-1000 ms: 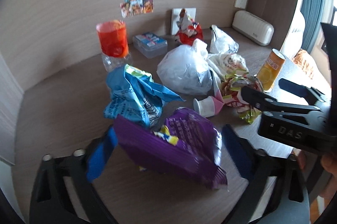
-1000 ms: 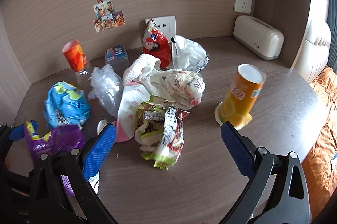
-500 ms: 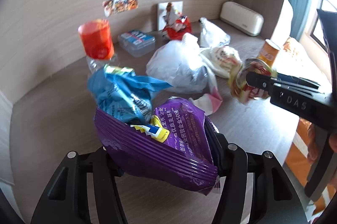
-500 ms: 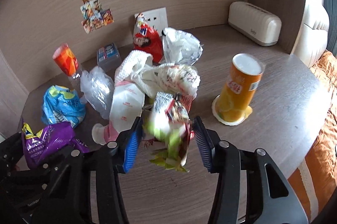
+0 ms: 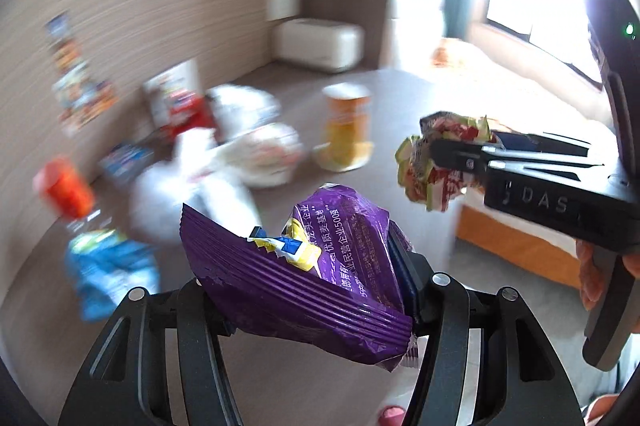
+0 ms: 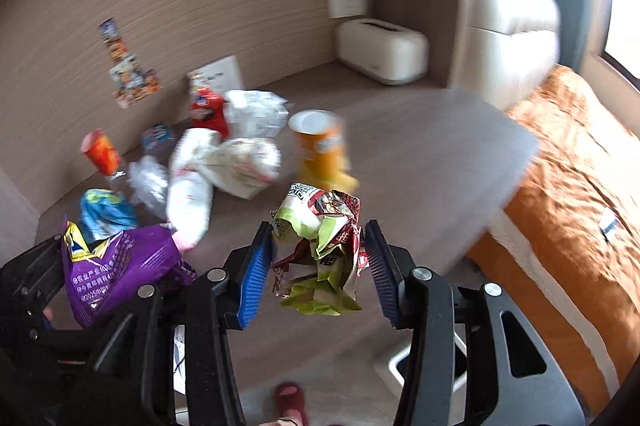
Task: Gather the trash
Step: 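Carry both items over the white bin and open both tools to drop them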
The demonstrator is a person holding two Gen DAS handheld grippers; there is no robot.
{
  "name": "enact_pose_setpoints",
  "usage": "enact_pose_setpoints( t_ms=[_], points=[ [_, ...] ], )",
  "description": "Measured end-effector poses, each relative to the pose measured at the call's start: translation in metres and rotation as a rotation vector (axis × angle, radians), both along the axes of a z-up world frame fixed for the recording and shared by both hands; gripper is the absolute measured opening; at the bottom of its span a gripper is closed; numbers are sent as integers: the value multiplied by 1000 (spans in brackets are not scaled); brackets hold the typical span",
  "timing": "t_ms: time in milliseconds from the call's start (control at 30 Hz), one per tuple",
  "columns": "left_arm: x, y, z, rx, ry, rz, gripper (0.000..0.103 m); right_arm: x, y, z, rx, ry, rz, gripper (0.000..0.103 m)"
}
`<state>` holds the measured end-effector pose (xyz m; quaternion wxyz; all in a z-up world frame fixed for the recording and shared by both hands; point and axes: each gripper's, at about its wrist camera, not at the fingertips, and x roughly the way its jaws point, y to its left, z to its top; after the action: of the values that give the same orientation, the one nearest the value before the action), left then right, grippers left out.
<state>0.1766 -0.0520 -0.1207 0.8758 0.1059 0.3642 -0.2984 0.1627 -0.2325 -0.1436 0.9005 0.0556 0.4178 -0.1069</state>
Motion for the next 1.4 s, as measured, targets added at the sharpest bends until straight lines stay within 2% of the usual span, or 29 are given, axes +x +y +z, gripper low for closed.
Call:
enact_pose_setpoints(
  t_ms=[233, 367, 467, 633, 733, 800, 833, 867, 933, 967, 1000, 1100, 1167, 1300, 1400],
  points=[
    [-38, -97, -26, -2, 6, -209, 57, -76, -78, -17, -56, 65, -223, 48],
    [-61, -155, -64, 11, 30, -302, 57, -114, -123, -45, -37, 107, -296, 48],
    [-70, -202, -116, 53, 64, -335, 57, -130, -154, -75, 20, 132, -316, 48],
    [-67, -259, -215, 83, 147, -351, 58, -146, -203, -154, 95, 183, -319, 48],
    [-65, -286, -285, 115, 184, -393, 58, -156, -231, -217, 138, 217, -346, 48],
    [-69, -299, -320, 134, 199, -430, 58, -160, -249, -261, 163, 236, -365, 48],
    [-72, -306, -339, 137, 211, -459, 60, -162, -252, -272, 172, 238, -367, 48],
    [-76, -308, -352, 145, 221, -481, 74, -162, -259, -288, 192, 245, -365, 51],
    [-79, -315, -384, 164, 248, -513, 98, -164, -267, -324, 211, 283, -359, 75],
    [-78, -315, -394, 163, 258, -518, 98, -166, -269, -337, 203, 296, -367, 95],
    [-78, -316, -408, 170, 279, -520, 98, -170, -272, -351, 203, 311, -373, 99],
    [-79, -315, -424, 212, 276, -519, 98, -186, -276, -374, 207, 342, -398, 99],
    [-80, -312, -426, 220, 271, -515, 98, -194, -274, -375, 200, 355, -410, 99],
    [-77, -309, -416, 226, 267, -512, 98, -199, -270, -360, 190, 355, -425, 99],
    [-77, -302, -388, 214, 242, -505, 98, -196, -265, -333, 180, 329, -429, 99]
  ],
)
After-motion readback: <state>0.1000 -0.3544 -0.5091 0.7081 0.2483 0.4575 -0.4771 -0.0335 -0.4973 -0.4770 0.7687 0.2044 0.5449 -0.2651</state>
